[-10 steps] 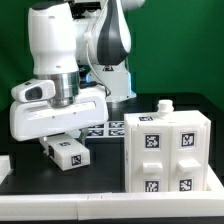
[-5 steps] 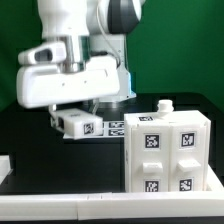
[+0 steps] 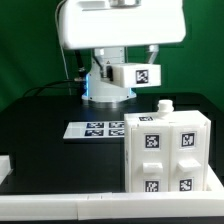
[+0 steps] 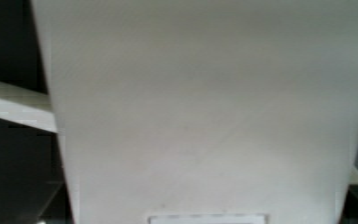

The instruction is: Assemble cabinet

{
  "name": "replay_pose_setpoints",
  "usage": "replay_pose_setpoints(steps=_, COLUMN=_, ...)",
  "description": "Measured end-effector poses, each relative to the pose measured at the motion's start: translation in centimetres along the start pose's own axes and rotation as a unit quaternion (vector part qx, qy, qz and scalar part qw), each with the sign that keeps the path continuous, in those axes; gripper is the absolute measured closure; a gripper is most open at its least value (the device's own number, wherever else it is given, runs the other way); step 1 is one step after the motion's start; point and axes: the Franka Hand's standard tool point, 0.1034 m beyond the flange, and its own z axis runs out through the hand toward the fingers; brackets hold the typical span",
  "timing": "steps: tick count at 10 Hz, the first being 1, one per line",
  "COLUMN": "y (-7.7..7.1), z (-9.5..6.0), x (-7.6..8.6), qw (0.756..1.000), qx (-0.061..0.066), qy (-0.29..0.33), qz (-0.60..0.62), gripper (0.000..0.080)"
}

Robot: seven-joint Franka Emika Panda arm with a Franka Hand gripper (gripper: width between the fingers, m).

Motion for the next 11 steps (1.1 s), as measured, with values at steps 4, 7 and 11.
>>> replay_pose_setpoints(steps=4, y=0.2, z=0.7, x=1.0, qw=1.000, qx=0.002, qy=-0.001, qz=-0.002, gripper=0.0243)
replay_pose_setpoints(steps=7, y=-0.6, z=1.0, x=1.4, qw=1.000, qx=0.006, qy=-0.002, qz=-0.007, gripper=0.0243)
replay_pose_setpoints(steps=11, y=-2.2, z=2.5, x=3.1, qw=1.000, qx=0.016, qy=-0.003, qz=-0.008, gripper=0.0243)
